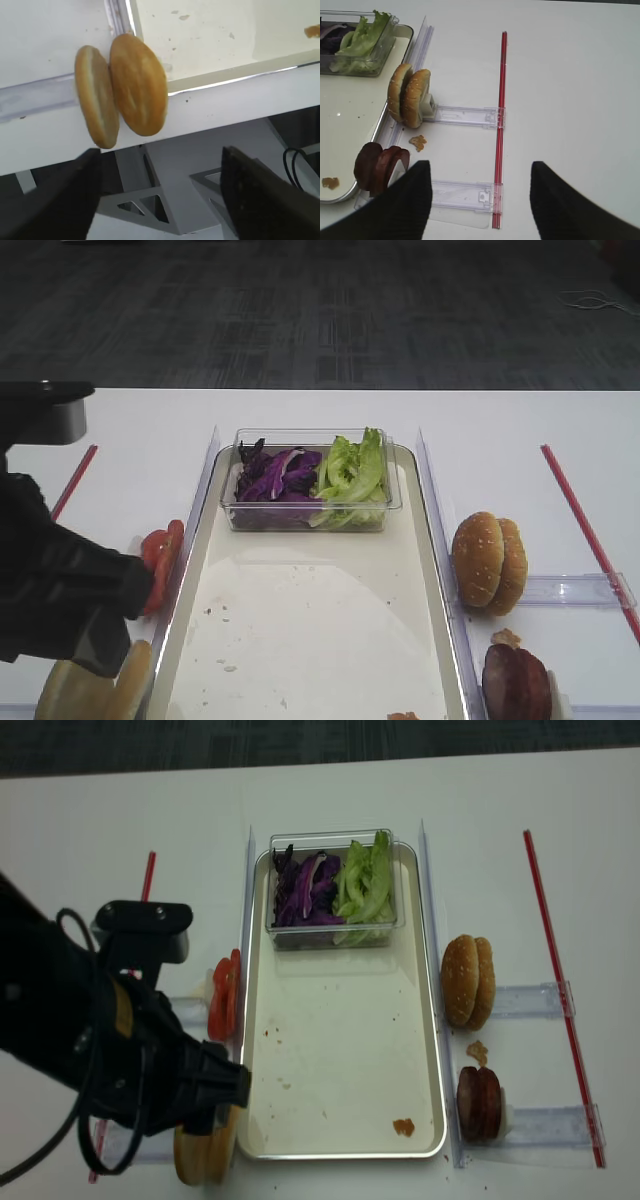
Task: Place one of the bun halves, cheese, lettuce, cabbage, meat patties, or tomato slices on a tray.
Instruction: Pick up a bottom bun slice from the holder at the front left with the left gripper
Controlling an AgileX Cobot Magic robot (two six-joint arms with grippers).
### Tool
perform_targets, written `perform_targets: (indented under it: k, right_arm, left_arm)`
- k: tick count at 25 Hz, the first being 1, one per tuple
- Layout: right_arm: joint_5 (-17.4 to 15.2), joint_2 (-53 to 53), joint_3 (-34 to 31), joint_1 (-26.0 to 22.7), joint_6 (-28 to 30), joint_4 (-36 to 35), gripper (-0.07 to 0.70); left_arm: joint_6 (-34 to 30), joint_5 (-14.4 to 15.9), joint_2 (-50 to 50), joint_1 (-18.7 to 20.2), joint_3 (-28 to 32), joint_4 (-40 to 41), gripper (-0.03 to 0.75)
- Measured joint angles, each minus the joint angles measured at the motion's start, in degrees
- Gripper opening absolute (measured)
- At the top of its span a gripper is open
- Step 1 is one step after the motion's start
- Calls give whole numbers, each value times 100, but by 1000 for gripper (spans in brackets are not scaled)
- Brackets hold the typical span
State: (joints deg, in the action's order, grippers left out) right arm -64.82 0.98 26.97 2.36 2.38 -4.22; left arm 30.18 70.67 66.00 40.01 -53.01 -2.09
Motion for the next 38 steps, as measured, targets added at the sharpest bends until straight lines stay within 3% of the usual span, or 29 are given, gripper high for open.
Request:
perform_targets:
  k: [6,25,34,38]
  right_arm:
    - [0,0,0,0,0,0,450]
    - [0,0,0,0,0,0,450]
    - [0,0,0,0,0,0,450]
    - [0,0,0,0,0,0,450]
  left_arm:
    - [275,-24,525,234,-72,47,467]
    - [296,-83,1495,243,-79,29,467]
    - [283,-583,2075,243,-93,39,467]
    - [283,-657,2298,243,-93,39,464]
